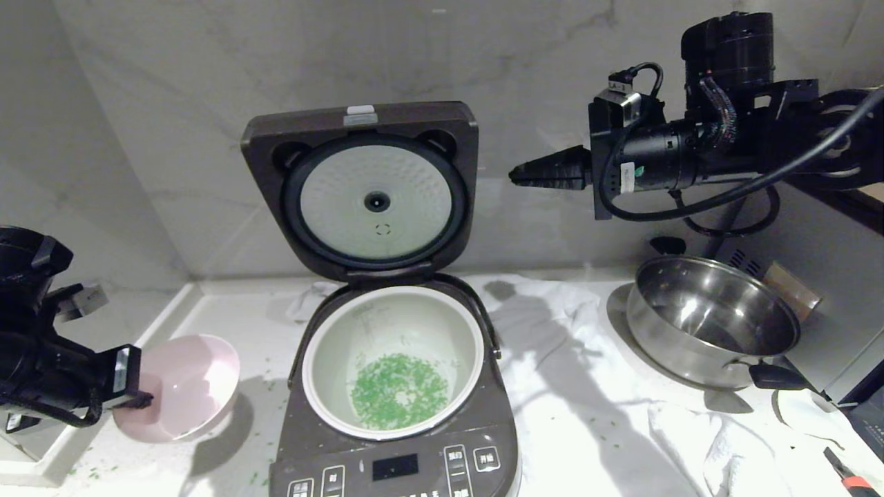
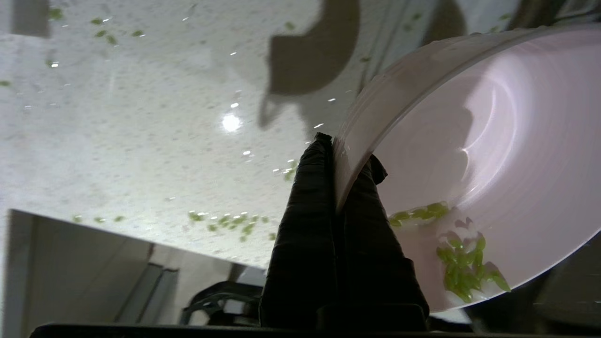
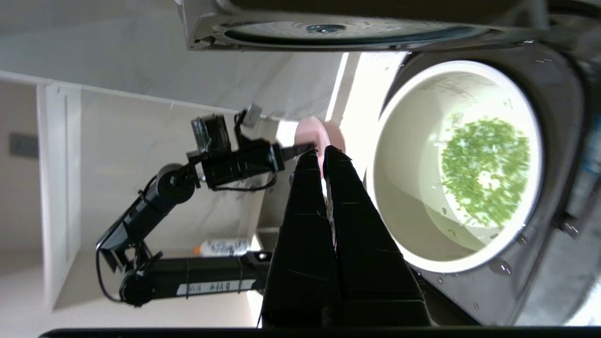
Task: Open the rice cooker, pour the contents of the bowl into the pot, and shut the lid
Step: Place the bowl on the table
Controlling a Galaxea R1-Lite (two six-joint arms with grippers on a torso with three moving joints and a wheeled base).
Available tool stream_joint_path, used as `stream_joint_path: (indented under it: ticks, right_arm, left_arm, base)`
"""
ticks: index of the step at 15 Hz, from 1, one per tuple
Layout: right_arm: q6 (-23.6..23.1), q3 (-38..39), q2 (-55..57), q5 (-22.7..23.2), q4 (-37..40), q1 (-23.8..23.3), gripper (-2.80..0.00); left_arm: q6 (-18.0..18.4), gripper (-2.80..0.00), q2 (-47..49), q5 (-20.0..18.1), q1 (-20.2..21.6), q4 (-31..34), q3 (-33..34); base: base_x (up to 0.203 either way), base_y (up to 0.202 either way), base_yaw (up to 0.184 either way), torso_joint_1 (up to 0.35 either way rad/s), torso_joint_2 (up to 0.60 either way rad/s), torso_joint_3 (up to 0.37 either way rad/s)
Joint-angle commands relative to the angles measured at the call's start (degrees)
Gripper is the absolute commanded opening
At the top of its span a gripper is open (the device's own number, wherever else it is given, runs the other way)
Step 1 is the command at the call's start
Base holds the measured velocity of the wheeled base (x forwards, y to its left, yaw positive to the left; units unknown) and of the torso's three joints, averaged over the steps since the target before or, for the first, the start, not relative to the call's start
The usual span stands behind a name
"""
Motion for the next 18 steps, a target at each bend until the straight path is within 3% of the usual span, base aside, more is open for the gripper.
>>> stream_joint_path:
  ticks: [1,3,13,16,18]
  right_arm:
    - [0.1,5.1,-6.1,-1.4,-0.3,0.0,-2.80]
    - [0.0,10.1,-10.6,-2.4,-1.9,0.0,-2.80]
    - [-0.1,31.2,-32.9,-3.3,-2.4,0.1,-2.80]
    - [-0.1,37.6,-38.8,-4.7,-2.4,0.1,-2.80]
    - [-0.1,42.9,-43.6,-6.1,-2.4,-0.1,-2.80]
  left_arm:
    - [9.4,-2.80,1.2,0.0,6.2,0.8,2.4]
    - [12.1,-2.80,2.6,0.0,9.8,0.8,3.1]
    - [12.1,-2.80,7.6,0.0,22.0,0.2,6.5]
    - [12.8,-2.80,8.2,0.0,24.3,-4.6,9.7]
    - [15.3,-2.80,8.1,0.0,26.0,-9.4,13.6]
  base:
    - [0.000,0.000,0.000,0.000,0.00,0.000]
    - [0.000,0.000,0.000,0.000,0.00,0.000]
    - [0.000,0.000,0.000,0.000,0.00,0.000]
    - [0.000,0.000,0.000,0.000,0.00,0.000]
    - [0.000,0.000,0.000,0.000,0.00,0.000]
